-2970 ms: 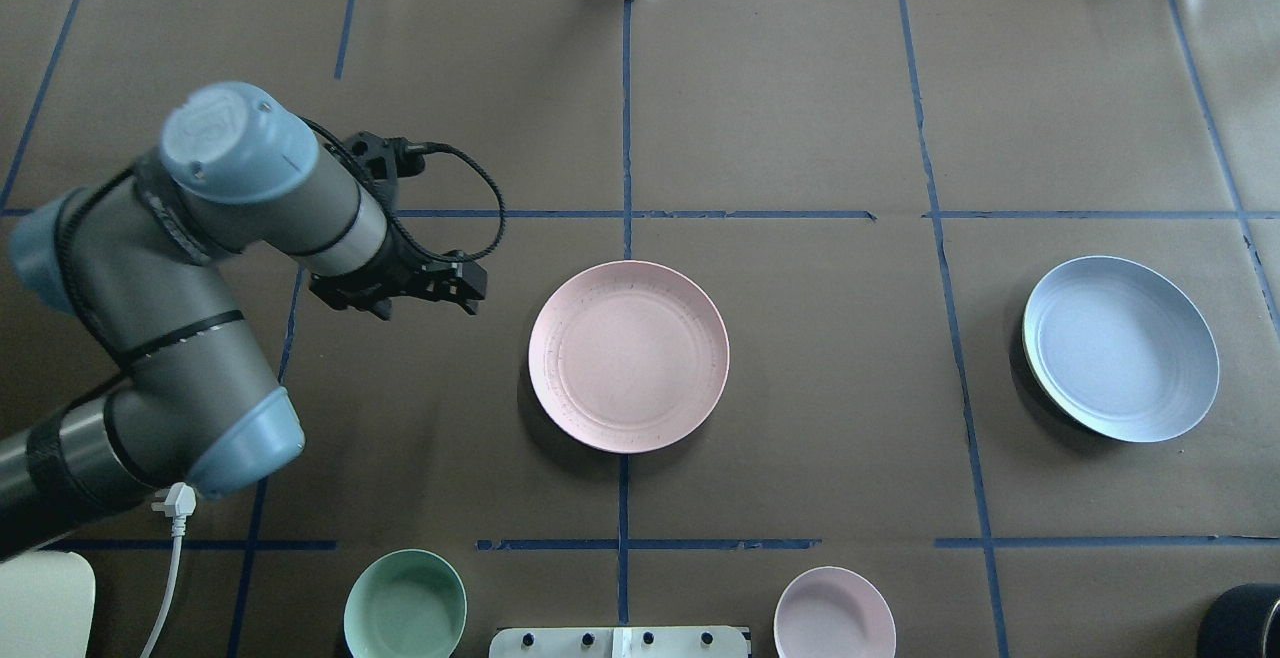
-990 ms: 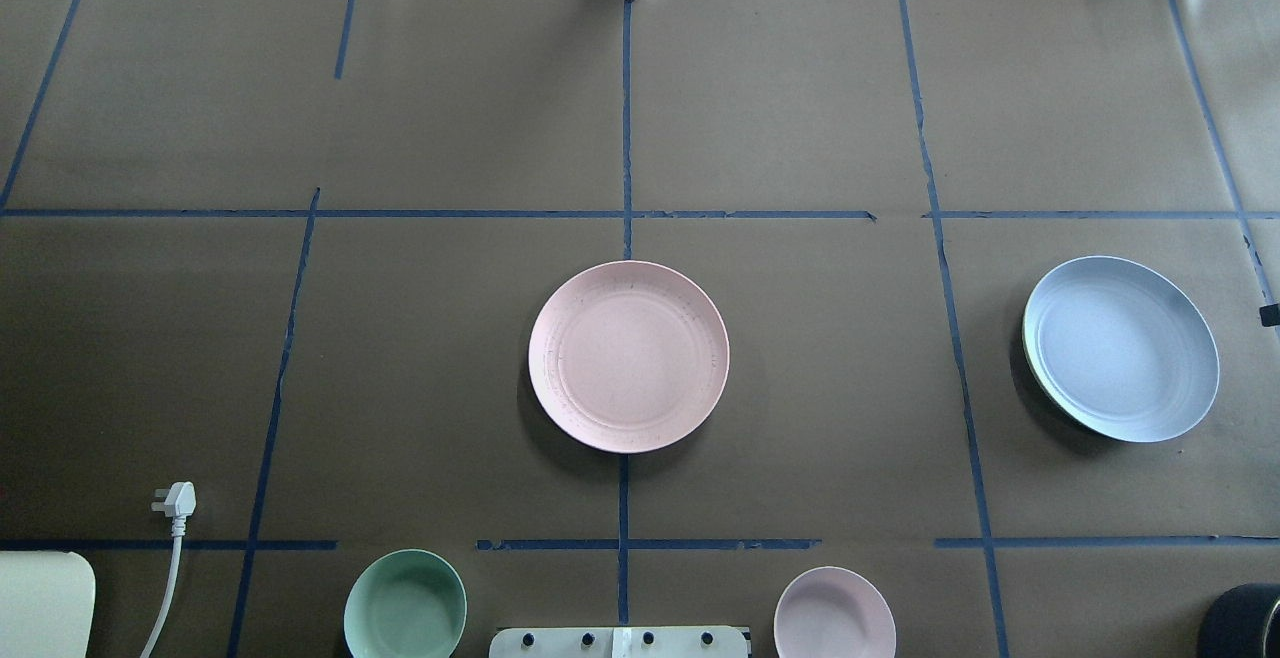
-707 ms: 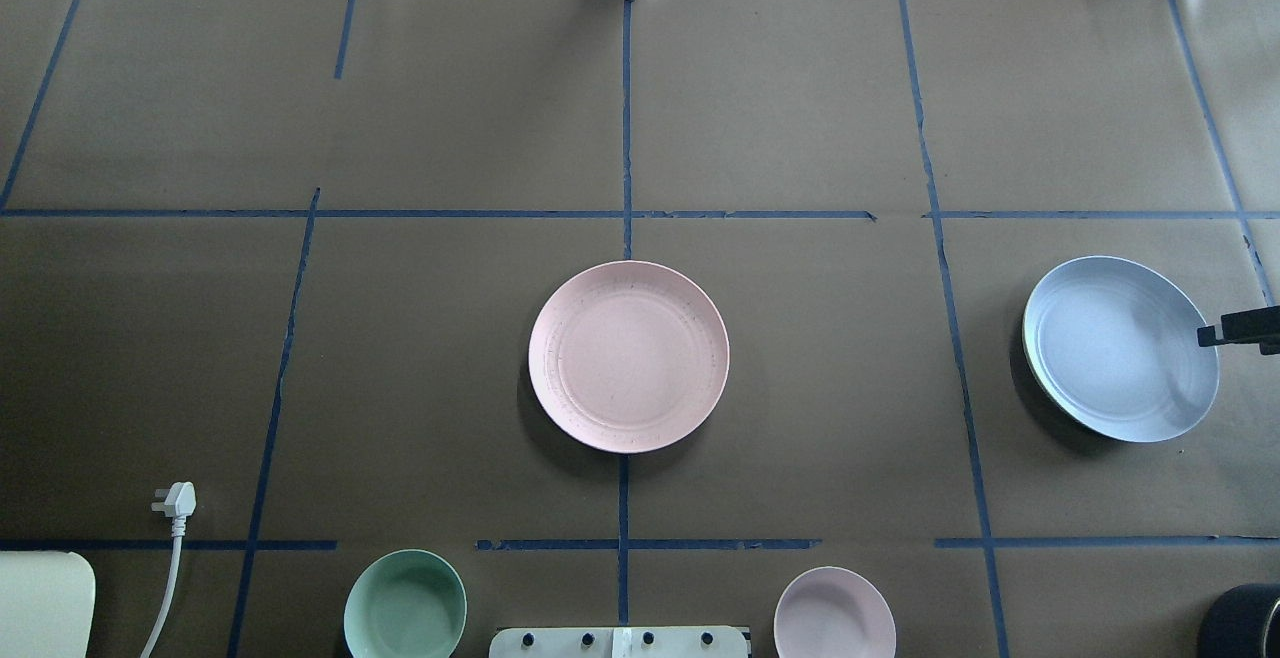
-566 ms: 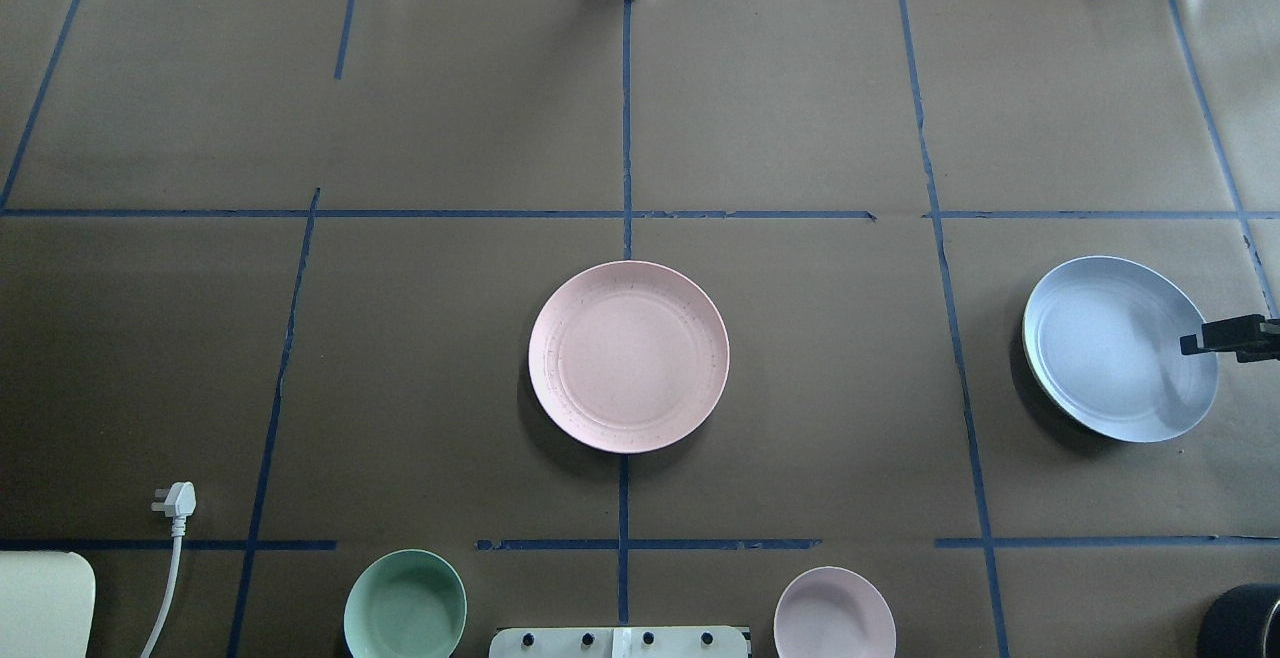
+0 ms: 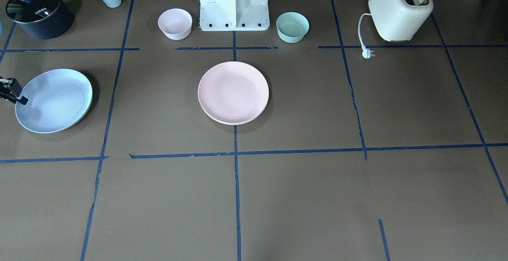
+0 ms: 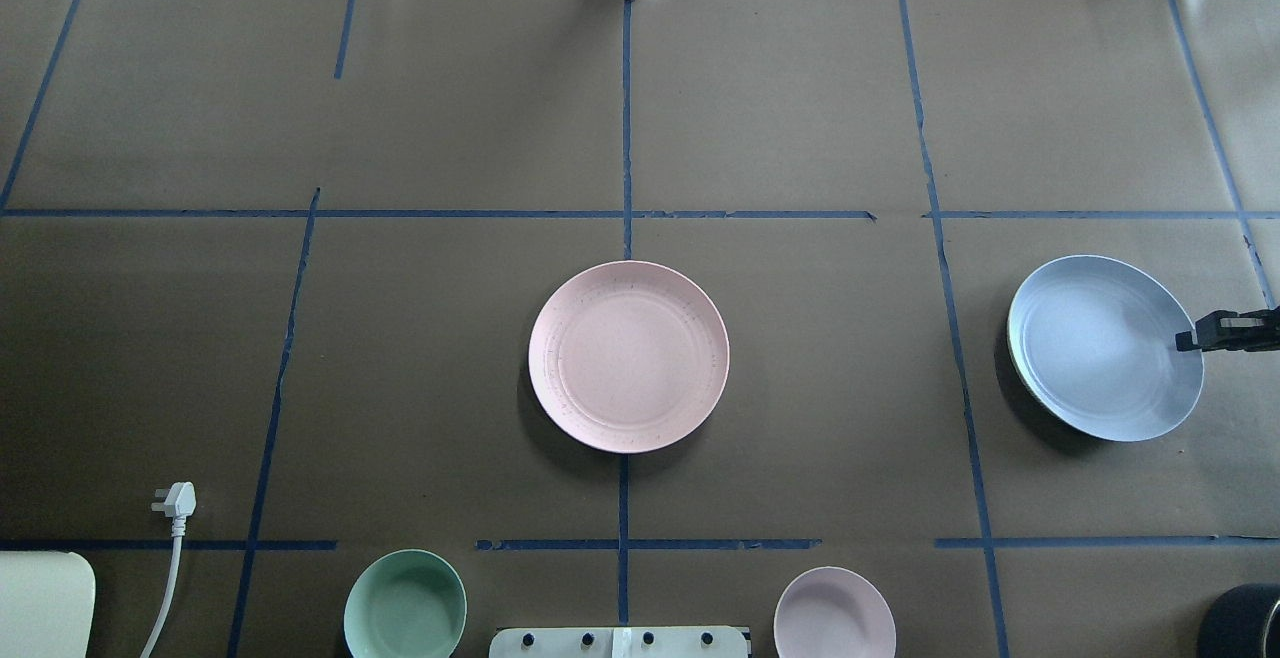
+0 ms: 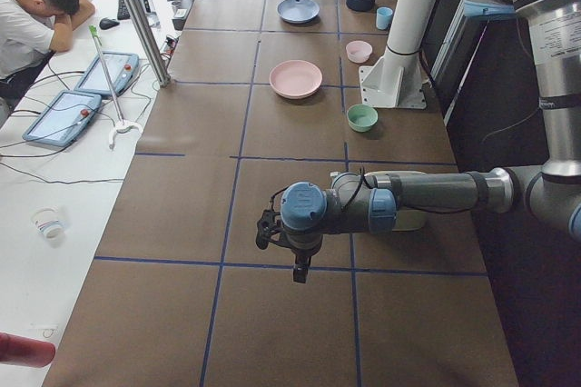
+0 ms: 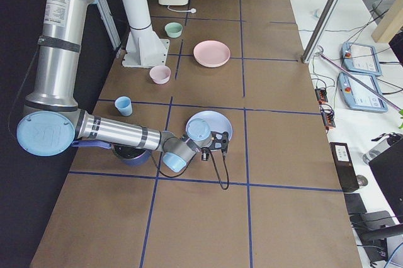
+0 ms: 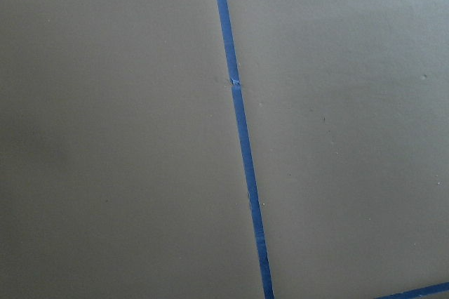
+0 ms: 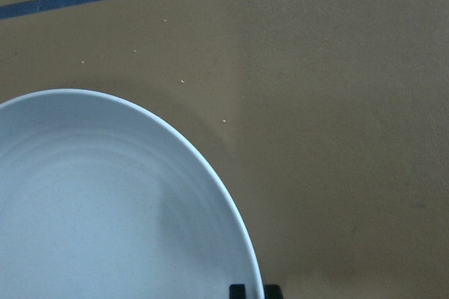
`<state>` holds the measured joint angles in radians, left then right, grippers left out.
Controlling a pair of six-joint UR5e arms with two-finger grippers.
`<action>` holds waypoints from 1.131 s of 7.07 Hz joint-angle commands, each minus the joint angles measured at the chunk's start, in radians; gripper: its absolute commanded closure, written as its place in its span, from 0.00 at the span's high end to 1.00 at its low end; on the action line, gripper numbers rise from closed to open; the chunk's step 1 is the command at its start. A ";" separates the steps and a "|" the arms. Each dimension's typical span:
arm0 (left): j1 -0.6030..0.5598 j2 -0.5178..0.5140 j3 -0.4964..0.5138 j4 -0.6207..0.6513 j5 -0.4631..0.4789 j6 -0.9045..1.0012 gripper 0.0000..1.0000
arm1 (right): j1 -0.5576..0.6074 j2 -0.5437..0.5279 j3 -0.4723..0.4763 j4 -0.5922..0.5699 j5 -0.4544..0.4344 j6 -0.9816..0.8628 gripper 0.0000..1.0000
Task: Stack three plates with pink and blue
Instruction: 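Grasp the rim of the light blue plate with the right gripper, then lift the light blue plate and lower it onto the pink plate with the right gripper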
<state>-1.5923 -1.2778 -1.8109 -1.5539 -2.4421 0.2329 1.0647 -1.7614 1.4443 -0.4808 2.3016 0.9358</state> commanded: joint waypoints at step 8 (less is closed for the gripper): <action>-0.002 0.000 -0.007 0.002 -0.002 -0.007 1.00 | -0.117 0.357 0.337 -0.412 0.061 0.373 0.00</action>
<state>-1.5938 -1.2772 -1.8176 -1.5529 -2.4436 0.2267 1.0196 -1.5244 1.7564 -0.8345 2.4051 1.1785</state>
